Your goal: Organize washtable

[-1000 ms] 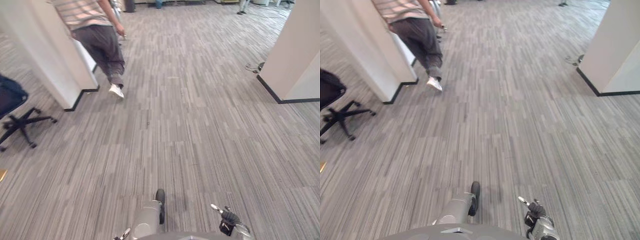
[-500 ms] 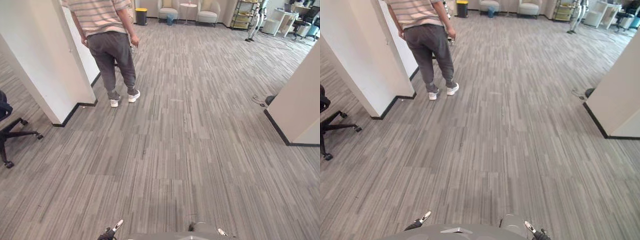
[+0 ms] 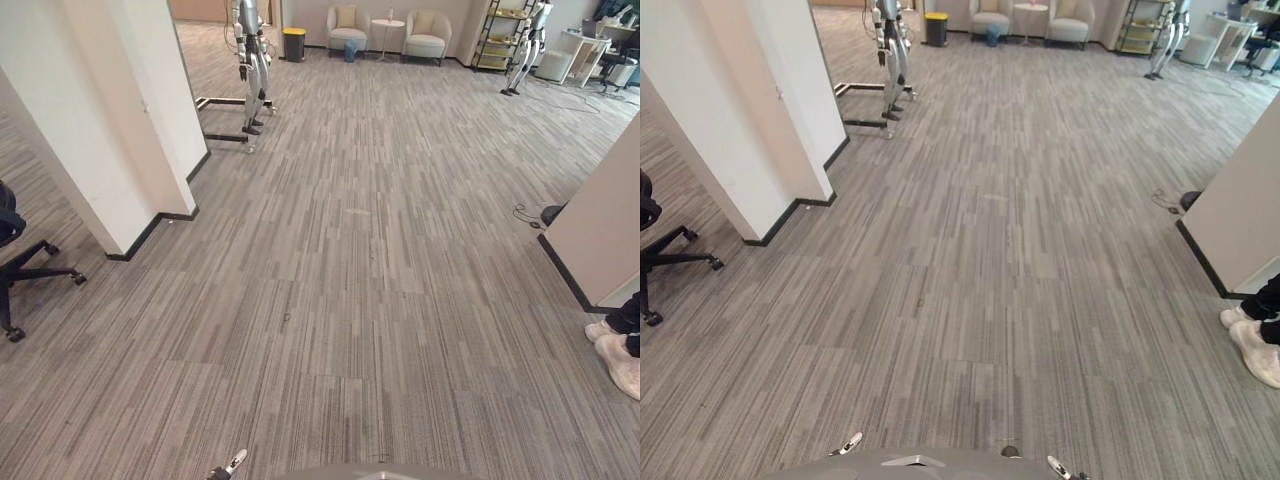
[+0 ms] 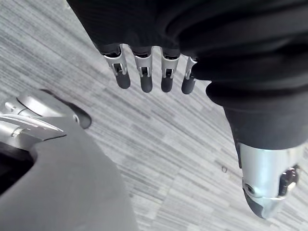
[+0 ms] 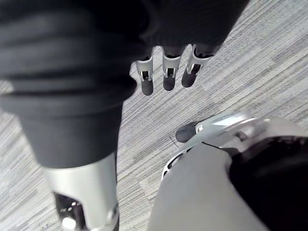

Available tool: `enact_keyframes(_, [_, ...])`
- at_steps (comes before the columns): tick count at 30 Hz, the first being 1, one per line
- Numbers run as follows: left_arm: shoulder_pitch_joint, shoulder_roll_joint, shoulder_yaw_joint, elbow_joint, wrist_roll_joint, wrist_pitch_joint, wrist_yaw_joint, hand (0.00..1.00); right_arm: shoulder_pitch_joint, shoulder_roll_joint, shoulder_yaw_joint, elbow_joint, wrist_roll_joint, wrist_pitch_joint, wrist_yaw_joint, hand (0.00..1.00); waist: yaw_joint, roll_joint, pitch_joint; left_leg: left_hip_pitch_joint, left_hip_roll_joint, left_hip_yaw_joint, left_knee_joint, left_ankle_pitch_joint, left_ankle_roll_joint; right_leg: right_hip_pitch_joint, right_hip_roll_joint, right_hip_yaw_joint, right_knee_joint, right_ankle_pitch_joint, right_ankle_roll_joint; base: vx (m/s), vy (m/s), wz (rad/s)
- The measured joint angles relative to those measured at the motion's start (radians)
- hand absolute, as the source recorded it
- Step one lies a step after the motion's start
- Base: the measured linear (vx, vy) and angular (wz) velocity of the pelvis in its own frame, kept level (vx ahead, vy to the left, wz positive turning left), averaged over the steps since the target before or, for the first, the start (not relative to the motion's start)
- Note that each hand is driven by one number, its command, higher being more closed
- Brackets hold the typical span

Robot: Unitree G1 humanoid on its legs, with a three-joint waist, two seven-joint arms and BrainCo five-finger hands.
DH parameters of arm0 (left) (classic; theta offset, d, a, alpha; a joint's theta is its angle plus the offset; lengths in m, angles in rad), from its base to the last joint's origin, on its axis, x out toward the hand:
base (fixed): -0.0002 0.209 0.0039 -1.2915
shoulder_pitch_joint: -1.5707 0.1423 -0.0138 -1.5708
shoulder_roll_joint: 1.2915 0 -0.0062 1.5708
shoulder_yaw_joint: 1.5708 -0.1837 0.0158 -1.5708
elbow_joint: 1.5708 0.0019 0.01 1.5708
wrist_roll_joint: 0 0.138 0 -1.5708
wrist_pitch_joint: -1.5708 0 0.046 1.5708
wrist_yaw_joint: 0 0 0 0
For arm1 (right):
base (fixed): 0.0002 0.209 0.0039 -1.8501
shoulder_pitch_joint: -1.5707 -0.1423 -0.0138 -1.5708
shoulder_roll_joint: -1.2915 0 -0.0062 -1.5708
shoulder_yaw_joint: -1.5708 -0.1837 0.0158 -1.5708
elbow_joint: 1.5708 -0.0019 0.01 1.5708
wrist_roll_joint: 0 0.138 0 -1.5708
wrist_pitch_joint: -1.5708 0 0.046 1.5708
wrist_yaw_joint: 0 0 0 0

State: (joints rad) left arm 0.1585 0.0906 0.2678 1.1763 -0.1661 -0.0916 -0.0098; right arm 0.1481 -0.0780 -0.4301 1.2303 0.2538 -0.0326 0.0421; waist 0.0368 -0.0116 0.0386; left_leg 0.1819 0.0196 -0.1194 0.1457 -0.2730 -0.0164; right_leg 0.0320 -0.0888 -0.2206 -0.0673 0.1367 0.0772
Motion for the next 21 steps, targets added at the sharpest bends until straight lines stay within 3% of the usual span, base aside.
enact_keyframes(3, [-0.01,0.005,-0.017,-0.001,0.02,0.0,0.0,0.0,-0.005,0.0,-0.017,0.001,-0.001,0.001,0.002,0.0,0.0,0.003,-0.003,-0.066,0.0,-0.014,0.0,0.006,-0.002,-0.067,-0.006,-0.016,0.023,-0.009,-0.011,0.04,-0.024,0.16])
enact_keyframes(5, [-0.03,0.01,-0.042,0.001,0.023,0.004,0.0,0.0,-0.02,0.0,-0.041,0.002,-0.001,0.003,0.003,0.0,0.0,0.008,0.023,-0.091,0.005,-0.023,0.001,0.011,-0.006,-0.122,-0.007,-0.018,0.096,-0.048,-0.013,0.05,-0.054,0.09])
enact_keyframes(7, [-0.039,0.008,-0.051,0.002,0.025,0.008,0.0,0.0,-0.03,-0.002,-0.067,0.003,-0.001,0.003,0.004,0.0,-0.002,0.023,0.041,-0.091,0.022,-0.018,0.0,0.004,-0.018,-0.173,-0.006,-0.015,0.2,-0.117,-0.024,0.06,-0.084,-0.04])
enact_keyframes(8, [-0.04,0.007,-0.049,0.002,0.025,0.009,0.0,0.0,-0.033,0.0,-0.092,0.003,-0.001,0.003,0.005,0.0,-0.004,0.025,0.047,-0.089,0.036,-0.006,0.008,-0.018,-0.037,-0.21,-0.003,-0.011,0.29,-0.177,-0.041,0.16,-0.195,-0.25])
enact_keyframes(9, [-0.023,0.003,-0.015,0.001,0.025,0.011,0.0,0.0,-0.036,0.006,-0.121,0.001,-0.001,0.01,0.007,0.0,-0.003,0.028,0.046,-0.077,0.065,0.025,0.06,-0.049,-0.077,-0.239,0.014,-0.01,0.391,-0.249,-0.073,0.18,-0.224,-0.29])
enact_keyframes(11, [-0.016,-0.003,0.062,-0.007,0.025,0.012,-0.001,0.0,-0.041,0.021,-0.133,-0.002,-0.001,0.014,0.003,0.0,-0.002,0.0,0.053,-0.137,0.065,0.073,0.257,-0.06,-0.097,-0.24,0.009,0.001,0.447,-0.293,-0.053,0.09,-0.187,-0.37])
enact_keyframes(12, [-0.002,-0.031,0.147,-0.041,0.025,0.018,-0.001,0.0,-0.044,0.018,-0.143,-0.006,-0.001,0.015,-0.001,0.0,0.005,0.007,0.06,-0.262,0.09,0.117,0.595,-0.003,-0.098,-0.217,0.031,0.021,0.479,-0.337,-0.072,-0.04,-0.144,-0.54])
enact_keyframes(13, [0.006,-0.05,0.171,-0.057,0.025,0.018,-0.001,0.0,-0.043,0.013,-0.149,-0.013,-0.001,0.015,-0.003,0.0,0.011,0.022,0.064,-0.314,0.106,0.118,0.725,0.065,-0.078,-0.198,0.05,0.043,0.48,-0.355,-0.086,-0.02,-0.138,-0.84])
enact_keyframes(14, [0.017,-0.072,0.189,-0.07,0.023,0.018,0.0,0.0,-0.048,0.01,-0.168,-0.019,-0.001,0.014,-0.004,0.0,0.03,0.025,0.073,-0.375,0.116,0.114,0.86,0.173,-0.071,-0.175,0.068,0.076,0.479,-0.373,-0.103,0.11,-0.141,-0.94])
enact_keyframes(15, [0.03,-0.08,0.186,-0.082,0.019,0.017,-0.002,0.0,-0.067,0.012,-0.189,-0.022,-0.002,0.014,-0.01,0.0,0.042,0.041,0.07,-0.442,0.116,0.124,0.962,0.168,-0.067,-0.149,0.078,0.108,0.475,-0.394,-0.109,0.24,-0.195,-0.9])
enact_keyframes(17, [0.032,-0.081,0.158,-0.084,0.017,0.014,-0.001,0.0,-0.084,0.006,-0.23,-0.019,-0.01,0.016,-0.023,0.0,0.038,0.053,0.071,-0.558,0.103,0.16,0.952,0.113,-0.076,-0.111,0.075,0.128,0.421,-0.404,-0.101,0.33,-0.194,-0.42])
enact_keyframes(19, [0.039,-0.081,0.115,-0.086,0.016,0.001,0.0,0.0,-0.109,0.014,-0.28,-0.003,-0.012,0.021,-0.027,0.0,0.044,0.055,0.073,-0.626,0.082,0.201,0.698,0.094,-0.07,-0.057,0.065,0.153,0.341,-0.399,-0.09,0.43,-0.139,-0.32])
enact_keyframes(20, [0.045,-0.084,0.114,-0.082,0.016,0.002,0.001,0.0,-0.117,0.014,-0.265,-0.008,-0.022,0.021,-0.032,0.0,0.048,0.061,0.076,-0.627,0.077,0.203,0.493,0.102,-0.071,-0.026,0.064,0.162,0.309,-0.408,-0.075,0.39,-0.075,-0.31])
enact_keyframes(21, [0.046,-0.091,0.115,-0.082,0.016,0.002,0.002,0.0,-0.118,0.013,-0.249,-0.012,-0.032,0.021,-0.034,0.0,0.052,0.063,0.076,-0.625,0.075,0.209,0.389,0.114,-0.072,-0.007,0.065,0.166,0.296,-0.412,-0.059,0.52,-0.067,-0.31])
